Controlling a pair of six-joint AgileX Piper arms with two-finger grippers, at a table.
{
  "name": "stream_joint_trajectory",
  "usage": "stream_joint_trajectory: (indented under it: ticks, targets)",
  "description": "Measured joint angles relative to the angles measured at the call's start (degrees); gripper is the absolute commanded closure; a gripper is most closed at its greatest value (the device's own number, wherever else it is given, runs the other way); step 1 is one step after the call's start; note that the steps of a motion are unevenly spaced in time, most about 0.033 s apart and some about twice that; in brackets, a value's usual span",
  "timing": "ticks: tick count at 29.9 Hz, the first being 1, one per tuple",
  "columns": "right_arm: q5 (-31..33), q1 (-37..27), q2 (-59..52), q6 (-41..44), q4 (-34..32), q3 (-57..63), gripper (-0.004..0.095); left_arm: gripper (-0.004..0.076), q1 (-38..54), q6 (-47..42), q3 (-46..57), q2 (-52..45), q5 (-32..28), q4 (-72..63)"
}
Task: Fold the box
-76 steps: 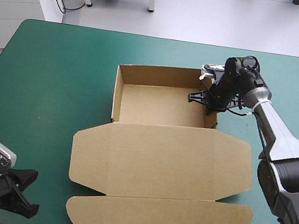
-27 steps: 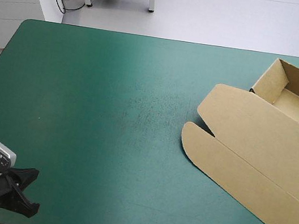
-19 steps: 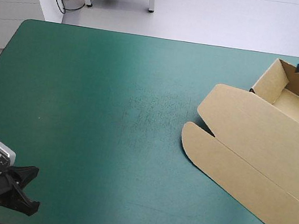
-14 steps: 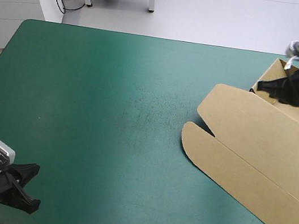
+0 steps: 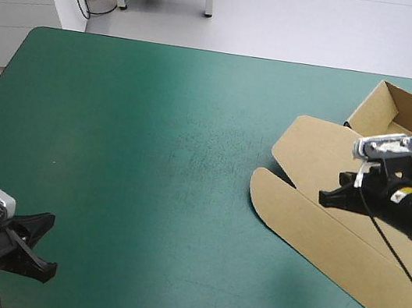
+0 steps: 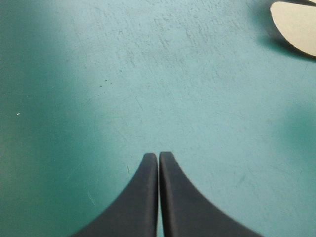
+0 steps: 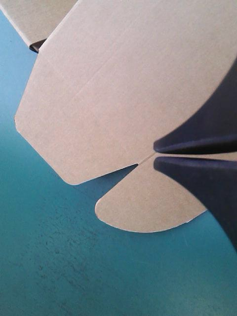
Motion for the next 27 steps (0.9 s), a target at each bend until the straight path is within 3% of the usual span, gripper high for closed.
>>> stream_joint_trajectory:
  ticks: [9, 20, 27]
  targets:
    - [-9.5, 0.1, -18.6, -1.9, 1.6, 18.6, 0.0908, 0.0732, 0.0, 0.2, 7.3, -3.7, -4.8, -2.5]
    - [-10.7, 0.1, -40.9, -1.2, 3.1, 29.9, 0.0927, 0.0732, 0.0, 1.1, 13.1, -14.6, -6.6, -3.4]
    - [-7.8, 0.1, -53.2, 2.3, 2.9, 35.3, 0.0927, 0.0732, 0.0, 3.9, 15.1, -18.2, -6.6, -4.2]
